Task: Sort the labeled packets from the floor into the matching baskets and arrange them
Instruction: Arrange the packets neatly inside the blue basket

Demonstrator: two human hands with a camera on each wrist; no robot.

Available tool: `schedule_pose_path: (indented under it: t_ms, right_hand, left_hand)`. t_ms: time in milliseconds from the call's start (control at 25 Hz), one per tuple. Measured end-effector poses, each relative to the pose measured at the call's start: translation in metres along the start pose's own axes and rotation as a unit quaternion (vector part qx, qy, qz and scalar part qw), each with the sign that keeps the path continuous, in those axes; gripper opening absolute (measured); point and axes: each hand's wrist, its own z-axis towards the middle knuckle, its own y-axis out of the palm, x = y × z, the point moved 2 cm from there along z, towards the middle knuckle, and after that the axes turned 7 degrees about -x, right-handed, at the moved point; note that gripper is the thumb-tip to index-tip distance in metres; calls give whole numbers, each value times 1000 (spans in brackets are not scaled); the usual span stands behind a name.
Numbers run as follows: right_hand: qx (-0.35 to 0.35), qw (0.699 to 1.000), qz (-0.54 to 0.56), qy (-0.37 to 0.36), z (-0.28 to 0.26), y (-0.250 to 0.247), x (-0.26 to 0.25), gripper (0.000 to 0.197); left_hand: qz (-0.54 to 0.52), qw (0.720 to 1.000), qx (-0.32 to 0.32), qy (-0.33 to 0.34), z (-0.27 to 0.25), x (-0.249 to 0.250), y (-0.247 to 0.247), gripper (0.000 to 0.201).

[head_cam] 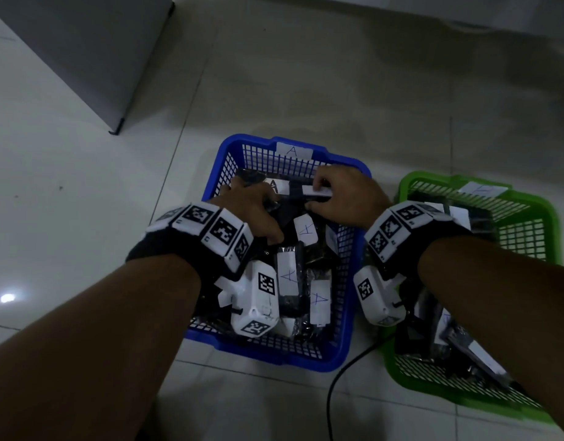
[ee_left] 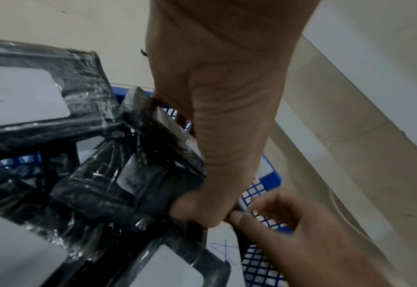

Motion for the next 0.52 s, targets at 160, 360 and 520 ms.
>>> schedule_pose_path:
  t_ms: [160, 360, 520]
  right_hand:
    - [-59, 997, 43, -6, 1, 7, 10, 20]
    - [-3, 1000, 6, -13, 4, 5, 9, 28]
    - [11, 996, 74, -43, 5, 3, -6, 15]
  left_hand:
    - [-79, 995, 44, 38, 2, -3, 3, 74]
    - [-127, 989, -25, 71, -5, -4, 4, 82]
    - [-169, 981, 22, 90, -13, -8, -3, 38]
